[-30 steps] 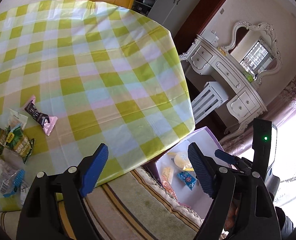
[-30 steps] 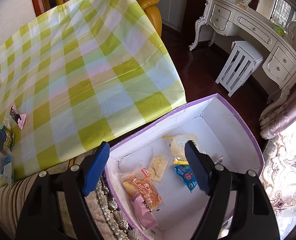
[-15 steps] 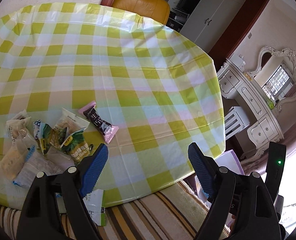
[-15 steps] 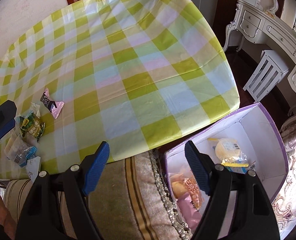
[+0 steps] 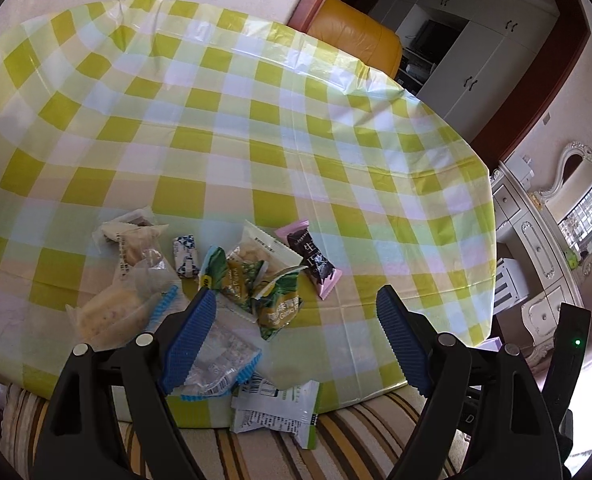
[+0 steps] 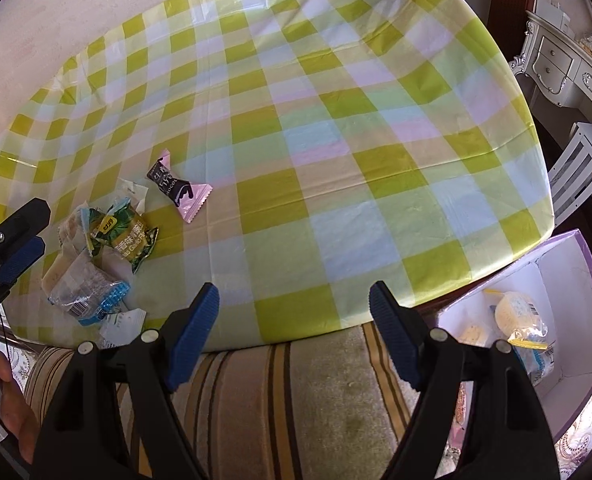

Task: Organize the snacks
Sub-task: 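Move both open grippers back over the snack pile on the table, then grasp the white-and-green packet with the right gripper while the left grasps the clear blue-edged bag, then carry both held snacks over the white box and open both grippers, then move both open grippers back over the remaining snacks on the table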

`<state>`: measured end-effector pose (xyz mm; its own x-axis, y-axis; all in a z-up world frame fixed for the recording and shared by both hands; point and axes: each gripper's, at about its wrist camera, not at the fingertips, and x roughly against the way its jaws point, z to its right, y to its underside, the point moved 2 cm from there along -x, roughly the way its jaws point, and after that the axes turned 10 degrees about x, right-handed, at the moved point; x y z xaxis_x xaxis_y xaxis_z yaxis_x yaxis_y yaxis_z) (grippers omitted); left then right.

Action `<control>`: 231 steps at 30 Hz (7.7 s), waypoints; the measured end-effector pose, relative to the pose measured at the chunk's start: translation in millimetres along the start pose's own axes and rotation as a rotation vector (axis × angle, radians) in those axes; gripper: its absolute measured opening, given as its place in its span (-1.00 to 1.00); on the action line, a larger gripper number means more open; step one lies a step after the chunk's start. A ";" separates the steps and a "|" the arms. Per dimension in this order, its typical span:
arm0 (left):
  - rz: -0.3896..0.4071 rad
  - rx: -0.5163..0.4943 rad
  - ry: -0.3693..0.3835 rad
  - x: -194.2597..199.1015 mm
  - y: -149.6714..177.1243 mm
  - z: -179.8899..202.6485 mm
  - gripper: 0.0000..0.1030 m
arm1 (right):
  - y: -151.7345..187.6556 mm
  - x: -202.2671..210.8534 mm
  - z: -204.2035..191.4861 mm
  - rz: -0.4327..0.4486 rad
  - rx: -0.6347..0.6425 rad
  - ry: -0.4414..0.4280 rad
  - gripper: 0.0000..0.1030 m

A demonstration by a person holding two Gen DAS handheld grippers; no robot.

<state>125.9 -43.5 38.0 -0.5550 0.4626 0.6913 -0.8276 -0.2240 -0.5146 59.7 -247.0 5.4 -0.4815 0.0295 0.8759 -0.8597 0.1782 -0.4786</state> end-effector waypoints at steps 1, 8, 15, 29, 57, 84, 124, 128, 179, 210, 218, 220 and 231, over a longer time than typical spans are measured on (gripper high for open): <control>0.005 0.011 -0.008 1.5 -0.6 -5.9 0.55 | -1.0 -0.9 -4.1 0.002 0.008 -0.007 0.50; 0.031 0.066 -0.047 10.8 -3.9 -39.1 0.54 | -7.9 -6.5 -33.0 0.009 0.080 -0.048 0.50; 0.047 0.094 -0.068 17.6 -4.9 -57.7 0.54 | -12.2 -9.1 -45.9 0.020 0.094 -0.097 0.50; 0.051 0.163 -0.116 26.4 -5.5 -90.5 0.54 | -11.8 -15.4 -57.3 0.016 0.092 -0.159 0.50; 0.030 0.263 -0.100 40.8 2.3 -127.0 0.52 | 9.8 -44.8 -164.5 -0.160 0.811 -0.202 0.49; -0.230 0.386 0.012 -15.2 23.6 -97.5 0.34 | -2.2 -26.3 -103.0 -0.097 0.519 -0.232 0.00; -0.137 0.345 0.104 -1.8 27.9 -56.9 -0.42 | -5.4 5.3 -3.1 -0.010 0.223 -0.111 0.00; -0.141 0.302 0.151 5.3 32.1 -36.6 -0.43 | -3.5 11.4 14.5 -0.001 0.192 -0.083 0.00; -0.606 -0.318 0.417 -87.6 180.7 225.9 0.16 | 112.6 24.6 265.5 -0.103 -0.395 0.381 0.49; -0.136 -0.073 0.126 -40.3 34.0 62.6 0.21 | 24.1 14.1 111.4 0.021 -0.142 0.157 0.49; -0.057 0.036 0.020 -17.5 13.9 -2.4 0.22 | -0.5 9.7 61.6 0.073 -0.022 0.105 0.49; -0.040 0.071 -0.016 -10.3 9.3 -22.5 0.30 | -5.8 6.5 49.4 0.080 -0.003 0.081 0.49; -0.126 0.062 -0.246 4.1 -0.6 -102.6 0.61 | -26.3 -22.0 -33.5 0.057 0.175 -0.050 0.49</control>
<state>132.6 46.5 -10.9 -0.4449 0.2701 0.8539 -0.8906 -0.2337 -0.3902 98.6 -219.3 0.7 -0.5347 -0.0153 0.8449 -0.8450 0.0039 -0.5347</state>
